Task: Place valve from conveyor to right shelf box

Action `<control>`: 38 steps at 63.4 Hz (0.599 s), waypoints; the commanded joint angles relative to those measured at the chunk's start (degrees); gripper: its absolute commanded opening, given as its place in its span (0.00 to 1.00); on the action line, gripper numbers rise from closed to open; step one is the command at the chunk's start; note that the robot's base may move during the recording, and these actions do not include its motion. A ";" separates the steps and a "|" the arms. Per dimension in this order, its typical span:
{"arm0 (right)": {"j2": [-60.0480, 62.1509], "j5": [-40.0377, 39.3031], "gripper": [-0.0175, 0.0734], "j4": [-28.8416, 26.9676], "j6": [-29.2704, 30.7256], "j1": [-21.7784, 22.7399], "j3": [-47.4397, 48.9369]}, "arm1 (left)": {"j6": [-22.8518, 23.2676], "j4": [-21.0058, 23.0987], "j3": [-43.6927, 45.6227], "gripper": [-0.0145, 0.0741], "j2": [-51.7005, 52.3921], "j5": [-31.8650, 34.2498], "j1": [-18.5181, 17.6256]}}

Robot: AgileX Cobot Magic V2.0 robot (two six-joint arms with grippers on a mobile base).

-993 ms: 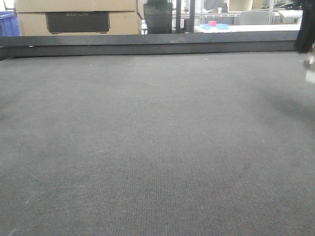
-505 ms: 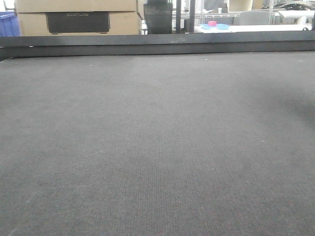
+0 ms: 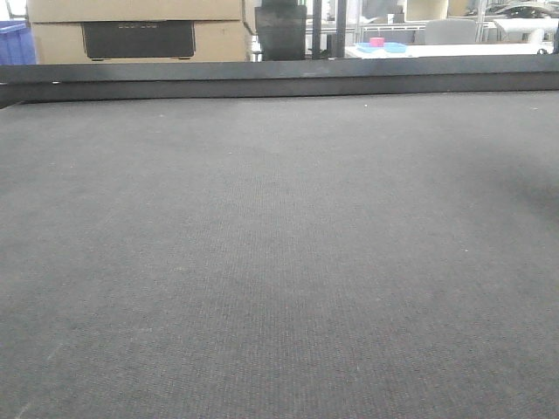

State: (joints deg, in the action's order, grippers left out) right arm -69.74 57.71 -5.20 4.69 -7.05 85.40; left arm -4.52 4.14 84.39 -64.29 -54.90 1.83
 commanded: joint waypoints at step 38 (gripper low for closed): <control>0.97 -4.20 0.01 0.31 0.39 0.11 0.93 | 0.19 -0.26 0.72 0.04 0.52 3.73 0.22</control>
State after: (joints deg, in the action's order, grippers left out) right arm -69.74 57.41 -5.20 4.81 -7.05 85.40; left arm -4.52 3.71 84.39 -64.29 -54.05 1.83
